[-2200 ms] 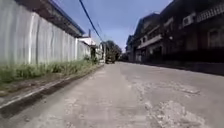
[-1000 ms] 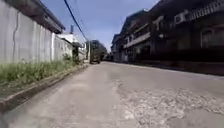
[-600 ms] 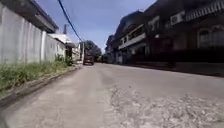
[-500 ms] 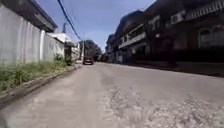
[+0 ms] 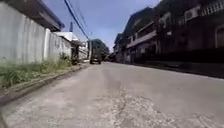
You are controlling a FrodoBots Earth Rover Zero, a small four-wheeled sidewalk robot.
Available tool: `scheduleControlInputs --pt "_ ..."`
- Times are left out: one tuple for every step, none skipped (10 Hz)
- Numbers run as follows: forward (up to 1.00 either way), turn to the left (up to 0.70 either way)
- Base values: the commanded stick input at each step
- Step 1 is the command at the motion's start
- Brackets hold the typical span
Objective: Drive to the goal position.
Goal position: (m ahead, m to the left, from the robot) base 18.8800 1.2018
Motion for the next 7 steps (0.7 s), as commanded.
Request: scheduleControlInputs --pt "1.0 0.0" --pt "1.0 0.0" --pt "1.0 0.0" --pt "1.0 0.03" --pt "1.0 0.03" --pt "1.0 0.02" --pt "1.0 0.03"
